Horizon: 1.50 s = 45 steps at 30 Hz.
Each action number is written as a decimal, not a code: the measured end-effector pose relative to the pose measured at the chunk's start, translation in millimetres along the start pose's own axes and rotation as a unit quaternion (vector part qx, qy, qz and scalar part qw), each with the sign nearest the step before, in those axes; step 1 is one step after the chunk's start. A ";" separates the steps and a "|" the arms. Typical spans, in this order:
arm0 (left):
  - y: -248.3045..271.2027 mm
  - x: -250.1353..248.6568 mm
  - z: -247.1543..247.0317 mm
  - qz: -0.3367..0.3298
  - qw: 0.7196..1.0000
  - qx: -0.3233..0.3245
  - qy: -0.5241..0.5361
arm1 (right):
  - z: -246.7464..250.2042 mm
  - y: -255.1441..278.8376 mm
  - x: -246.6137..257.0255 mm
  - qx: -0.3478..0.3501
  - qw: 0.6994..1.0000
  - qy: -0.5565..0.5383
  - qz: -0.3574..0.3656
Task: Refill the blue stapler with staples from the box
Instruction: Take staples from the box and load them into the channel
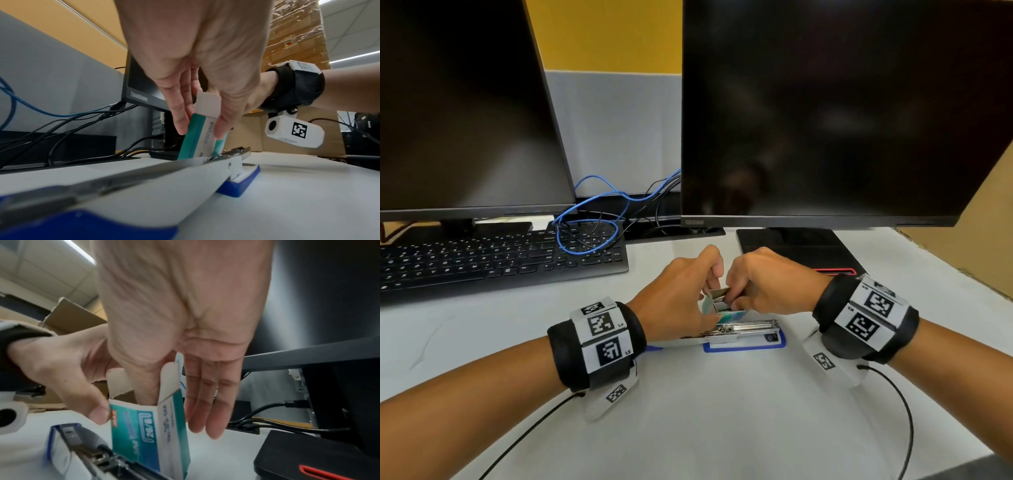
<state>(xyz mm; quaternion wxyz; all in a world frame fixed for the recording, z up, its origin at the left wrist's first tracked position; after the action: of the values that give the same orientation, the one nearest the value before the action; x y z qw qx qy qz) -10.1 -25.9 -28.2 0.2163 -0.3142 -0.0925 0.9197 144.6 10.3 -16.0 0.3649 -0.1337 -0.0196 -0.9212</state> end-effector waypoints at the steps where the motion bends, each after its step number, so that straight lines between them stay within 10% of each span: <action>1: 0.8 -1.5 -0.4 -0.004 1.000 -0.001 0.000 | -1.5 -0.5 2.1 -0.001 1.000 0.011 0.000; 23: 1.1 2.2 -2.8 0.003 1.000 -0.012 0.012 | -0.2 -0.2 6.9 0.030 0.999 0.026 0.000; 31: -7.9 16.3 3.4 0.042 0.999 -0.008 -0.014 | 16.3 -3.6 -1.4 -0.066 0.993 -0.085 -0.039; 45: -5.5 -8.0 19.6 -0.146 0.977 -0.122 -0.095 | 24.4 -0.8 -2.4 -0.094 0.989 -0.114 -0.021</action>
<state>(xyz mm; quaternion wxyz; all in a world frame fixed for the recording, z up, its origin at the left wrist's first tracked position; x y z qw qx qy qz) -14.6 -25.3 -6.8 0.2985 -0.2325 -0.2688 0.8858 151.4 15.7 6.9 0.3262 -0.2710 0.0231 -0.9053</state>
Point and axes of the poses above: each hand's wrist, its own y-axis away from the middle knuckle, its own z-axis out of the back of the hand, x = y × z, the point moved 3 cm from there along -y, towards the middle knuckle, and after that the axes turned 8 degrees about -x, right-handed, at the moved point
